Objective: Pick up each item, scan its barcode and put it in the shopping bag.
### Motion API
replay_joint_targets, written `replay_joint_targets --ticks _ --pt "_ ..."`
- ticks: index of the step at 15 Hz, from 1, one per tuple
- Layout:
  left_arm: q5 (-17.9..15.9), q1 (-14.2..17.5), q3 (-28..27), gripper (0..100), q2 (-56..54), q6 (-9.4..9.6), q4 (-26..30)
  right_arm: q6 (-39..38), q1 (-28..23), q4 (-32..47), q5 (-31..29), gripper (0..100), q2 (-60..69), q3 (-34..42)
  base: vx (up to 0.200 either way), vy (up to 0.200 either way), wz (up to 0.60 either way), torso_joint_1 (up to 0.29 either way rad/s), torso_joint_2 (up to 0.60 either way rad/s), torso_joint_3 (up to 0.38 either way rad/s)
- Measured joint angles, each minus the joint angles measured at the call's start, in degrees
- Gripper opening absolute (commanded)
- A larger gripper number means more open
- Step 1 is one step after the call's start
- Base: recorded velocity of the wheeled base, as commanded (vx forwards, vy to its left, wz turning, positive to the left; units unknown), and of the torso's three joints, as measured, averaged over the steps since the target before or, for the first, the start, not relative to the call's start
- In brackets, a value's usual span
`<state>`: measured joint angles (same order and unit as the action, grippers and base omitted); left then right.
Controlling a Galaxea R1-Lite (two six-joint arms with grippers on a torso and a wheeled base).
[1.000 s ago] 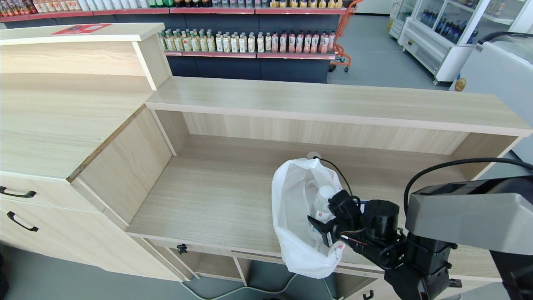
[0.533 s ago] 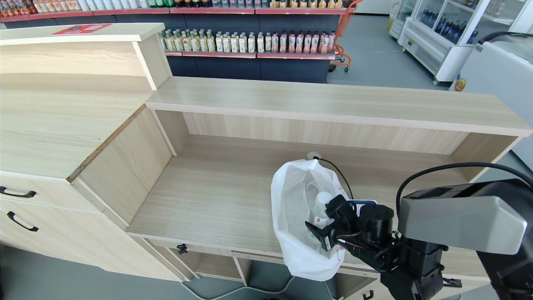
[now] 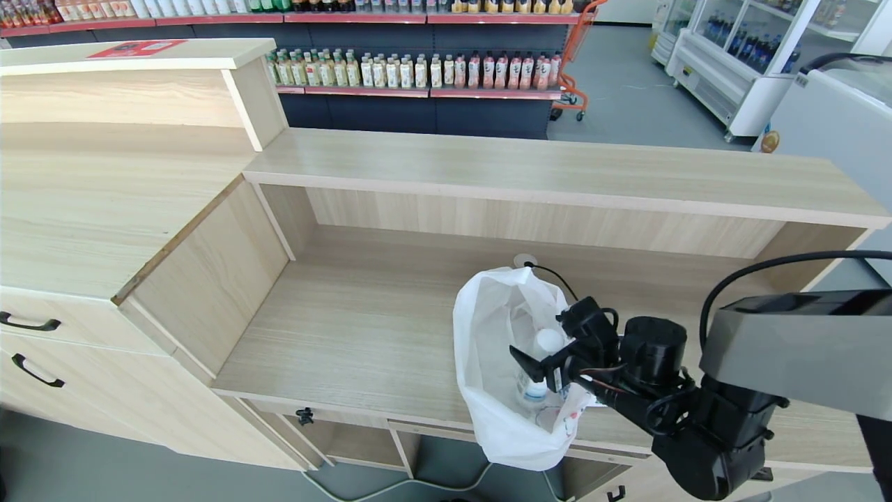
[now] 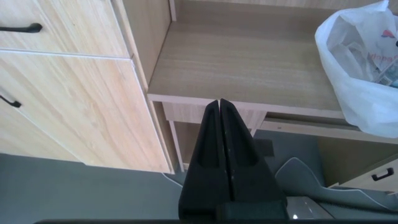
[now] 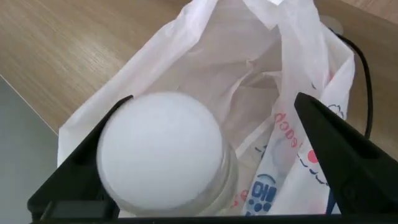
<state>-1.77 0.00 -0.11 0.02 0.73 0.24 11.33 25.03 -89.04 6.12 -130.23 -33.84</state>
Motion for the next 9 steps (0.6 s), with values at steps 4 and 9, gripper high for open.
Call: replay_joint_targets --ticks 4,9 --pt "0.0 0.0 0.0 0 0.0 0.00 0.0 -4.8 -1.0 6.4 0.0 100 12.3 3.9 0.000 0.000 0.00 0.000 0.00 0.000" --pt "0.0 0.0 0.0 0 0.0 0.02 0.0 -11.1 -4.0 20.6 0.0 100 32.0 9.4 0.000 0.000 0.00 0.000 0.00 0.000"
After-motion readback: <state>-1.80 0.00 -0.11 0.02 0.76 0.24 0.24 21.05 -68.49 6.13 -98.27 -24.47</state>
